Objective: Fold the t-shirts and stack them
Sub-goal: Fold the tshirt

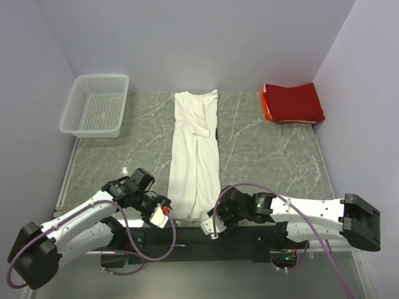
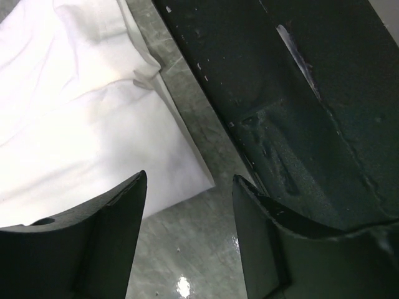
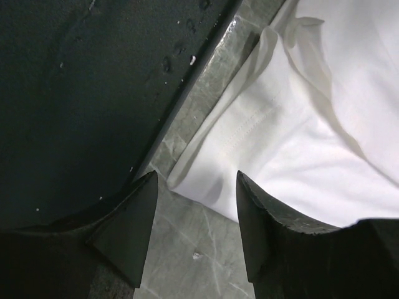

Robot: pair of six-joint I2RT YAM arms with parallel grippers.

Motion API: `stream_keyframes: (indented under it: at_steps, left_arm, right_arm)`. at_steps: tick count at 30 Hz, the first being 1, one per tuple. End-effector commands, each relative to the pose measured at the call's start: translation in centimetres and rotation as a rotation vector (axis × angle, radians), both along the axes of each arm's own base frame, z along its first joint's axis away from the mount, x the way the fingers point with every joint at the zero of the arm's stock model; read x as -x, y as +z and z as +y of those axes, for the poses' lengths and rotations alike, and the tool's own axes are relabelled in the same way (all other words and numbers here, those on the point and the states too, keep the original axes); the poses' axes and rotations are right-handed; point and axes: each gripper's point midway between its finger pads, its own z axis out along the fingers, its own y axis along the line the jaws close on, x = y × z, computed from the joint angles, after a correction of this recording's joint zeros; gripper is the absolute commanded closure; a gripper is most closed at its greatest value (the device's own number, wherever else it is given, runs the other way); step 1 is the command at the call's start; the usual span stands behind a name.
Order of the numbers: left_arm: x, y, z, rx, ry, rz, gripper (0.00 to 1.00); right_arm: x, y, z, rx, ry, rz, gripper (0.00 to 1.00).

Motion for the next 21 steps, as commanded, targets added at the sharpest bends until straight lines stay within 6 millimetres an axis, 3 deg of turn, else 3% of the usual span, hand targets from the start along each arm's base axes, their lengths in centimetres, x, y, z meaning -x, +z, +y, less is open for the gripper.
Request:
stream_keyframes:
  at_steps: [1,7,14,17,21]
  left_arm:
    - [-0.4,-0.3,-0.9,0.010,-0.024,-0.028,0.38]
    - [-0.4,-1.5,-0.7,-0.030,-0.058,-0.023,0.41]
    - [-0.7,-2.7,-0.4,-0.082,-0.051,0.002,0.42]
    - [-0.5,-3.4,0.1,-0.118,-0.056,0.013,0.44]
    - [-0.4,-4.0,0.4,-0.146,-0.060,0.029,0.44]
  right_arm:
    - [-0.2,-0.3,-0.5,0.012,0.023,-0.043,0.40]
    - [-0.1,-1.5,-2.4,0.053,0.048,-0.072,0.40]
    - [-0.5,-1.0,-0.9,0.027,0.025,-0.060,0.41]
    - [-0.4,-1.2,-0.4,0.026,0.034,-0.047,0.47]
    - [-0.6,-1.9,-0.2,0.054,0.029,-0.037,0.66]
